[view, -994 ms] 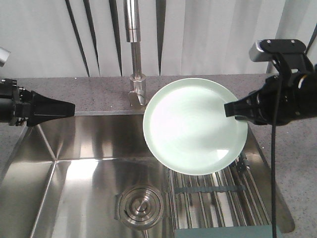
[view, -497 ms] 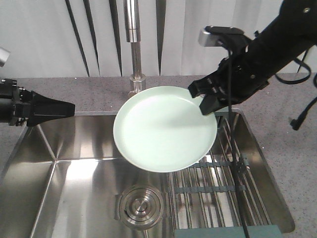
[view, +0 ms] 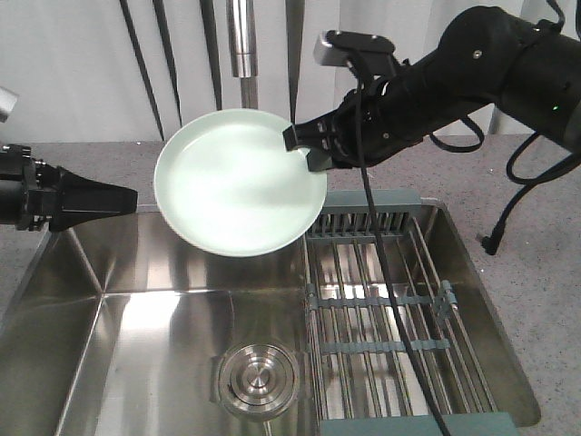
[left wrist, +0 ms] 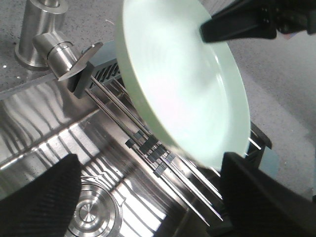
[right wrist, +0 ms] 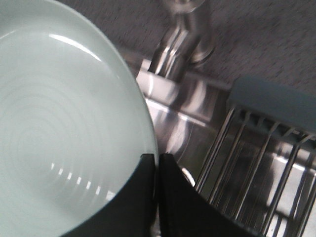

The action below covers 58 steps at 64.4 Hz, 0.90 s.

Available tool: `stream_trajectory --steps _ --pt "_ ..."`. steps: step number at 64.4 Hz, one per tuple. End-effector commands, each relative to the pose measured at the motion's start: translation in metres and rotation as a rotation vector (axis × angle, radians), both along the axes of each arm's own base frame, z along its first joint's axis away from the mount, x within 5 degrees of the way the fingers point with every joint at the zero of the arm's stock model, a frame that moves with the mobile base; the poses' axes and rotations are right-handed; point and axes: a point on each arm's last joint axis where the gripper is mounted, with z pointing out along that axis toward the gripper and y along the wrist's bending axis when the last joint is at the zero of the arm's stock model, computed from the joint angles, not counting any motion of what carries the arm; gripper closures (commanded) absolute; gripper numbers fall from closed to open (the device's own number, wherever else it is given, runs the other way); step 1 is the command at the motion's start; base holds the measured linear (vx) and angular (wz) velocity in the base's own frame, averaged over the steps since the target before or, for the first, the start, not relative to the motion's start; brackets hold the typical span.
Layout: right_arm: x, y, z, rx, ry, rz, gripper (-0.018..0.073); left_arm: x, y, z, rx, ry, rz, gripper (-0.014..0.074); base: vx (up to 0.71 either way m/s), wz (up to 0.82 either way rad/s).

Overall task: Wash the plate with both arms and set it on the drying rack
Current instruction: 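Swing the plate over the sink basin with the right gripper, tilting it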

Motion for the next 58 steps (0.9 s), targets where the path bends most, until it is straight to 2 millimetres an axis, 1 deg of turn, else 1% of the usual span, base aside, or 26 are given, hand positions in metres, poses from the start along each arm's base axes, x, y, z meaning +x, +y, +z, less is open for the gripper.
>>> stream_trajectory --steps 1,8,12,16,20,24,28,33,38,42,46,50,58 --pt "0.006 -0.023 0.036 0.072 -0.157 -0.097 0.0564 -0.007 -0.004 0.023 -0.068 -0.065 -0.016 0.0041 0.00 0.00" --pt "0.005 -0.043 0.030 0.002 -0.079 -0.104 0.0564 -0.007 -0.004 0.023 -0.067 -0.065 -0.015 0.0041 0.00 0.00" --pt "0.001 -0.049 0.026 -0.049 -0.025 -0.090 0.0564 -0.007 -0.004 0.023 -0.067 -0.065 -0.015 0.0041 0.00 0.00" --pt "-0.006 -0.049 0.022 -0.086 0.048 -0.056 0.0564 -0.007 -0.004 0.023 -0.067 -0.065 -0.015 0.0041 0.00 0.00" --pt "-0.013 -0.045 0.019 -0.093 0.119 -0.018 0.0564 -0.007 -0.004 0.023 -0.067 -0.065 -0.015 0.0041 0.00 0.00" --pt "-0.020 -0.037 0.017 -0.085 0.165 0.030 0.0564 -0.007 -0.004 0.023 -0.067 -0.065 -0.015 0.0041 0.00 0.00" --pt "-0.028 -0.022 0.018 -0.059 0.182 0.095 0.0564 -0.007 -0.004 0.023 -0.067 -0.065 -0.015 0.0041 0.00 0.00" --pt "-0.030 -0.004 0.021 -0.007 0.139 0.136 0.0564 -0.007 -0.004 0.023 -0.067 -0.065 -0.015 0.0041 0.00 0.00" --pt "-0.026 0.010 0.026 0.064 0.042 0.128 0.0564 -0.007 -0.004 0.023 -0.067 -0.065 -0.015 0.0041 0.00 0.00" --pt "-0.019 0.012 0.032 0.105 -0.043 0.084 0.0564 -0.007 -0.004 0.023 -0.067 -0.065 -0.015 0.0041 0.00 0.00" --pt "-0.012 0.009 0.037 0.128 -0.113 0.039 0.0564 -0.007 -0.004 0.023 -0.067 -0.065 -0.015 0.0041 0.00 0.00" --pt "-0.003 0.000 0.041 0.144 -0.171 -0.014 0.0564 -0.007 -0.004 0.023 -0.067 -0.065 -0.015 0.0041 0.00 0.00" --pt "0.008 -0.026 0.040 0.139 -0.170 -0.086 0.0564 -0.007 -0.004 0.023 -0.067 -0.065 -0.016 0.0041 0.00 0.00"
